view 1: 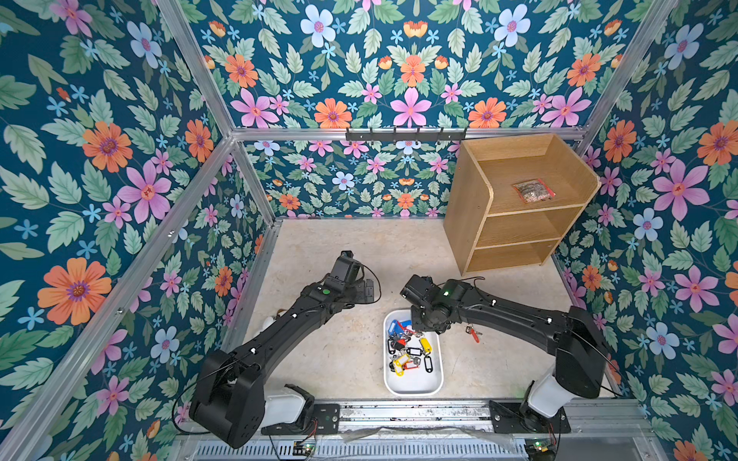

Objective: Take the keys out of the storage box
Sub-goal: Pick up the key from the storage box.

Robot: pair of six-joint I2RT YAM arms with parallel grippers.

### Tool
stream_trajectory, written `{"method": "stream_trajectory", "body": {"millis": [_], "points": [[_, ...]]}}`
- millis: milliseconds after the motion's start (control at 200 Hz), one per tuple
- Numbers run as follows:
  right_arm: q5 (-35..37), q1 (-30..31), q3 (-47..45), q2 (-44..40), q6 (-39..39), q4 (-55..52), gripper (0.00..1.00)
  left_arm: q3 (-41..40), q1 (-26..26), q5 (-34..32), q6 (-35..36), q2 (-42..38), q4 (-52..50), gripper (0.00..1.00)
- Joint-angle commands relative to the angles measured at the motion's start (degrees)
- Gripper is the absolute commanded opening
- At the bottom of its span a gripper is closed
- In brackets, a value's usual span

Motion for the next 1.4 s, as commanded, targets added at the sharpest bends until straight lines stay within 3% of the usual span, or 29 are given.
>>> {"method": "stream_trajectory", "body": {"millis": [0,565,1010,1210,1400], "points": [[-1.3,0.3,-0.3,1.9,0.2,2.2,0.36,0.2,0.0,-0.4,-0.3,-0.3,0.2,0.99],[1.4,0.4,5.3,13.5,-4.2,-0.5,0.33,0.3,-0.3,-0.1,-0.2,-0.1,0.2,0.99],[2.0,0.3,4.7,15.3,-4.6,-0.3,0.18,0.3,-0.4,-0.1,-0.2,0.0,0.2,0.99],[2.5,0.3,4.7,13.8,-4.2,-0.6,0.0,0.3,-0.5,-0.1,-0.2,-0.1,0.1,0.99],[3.5,0.3,5.1,8.4,-3.1,-2.1,0.0,0.2,-0.5,-0.2,-0.2,0.1,0.1,0.99]]}}
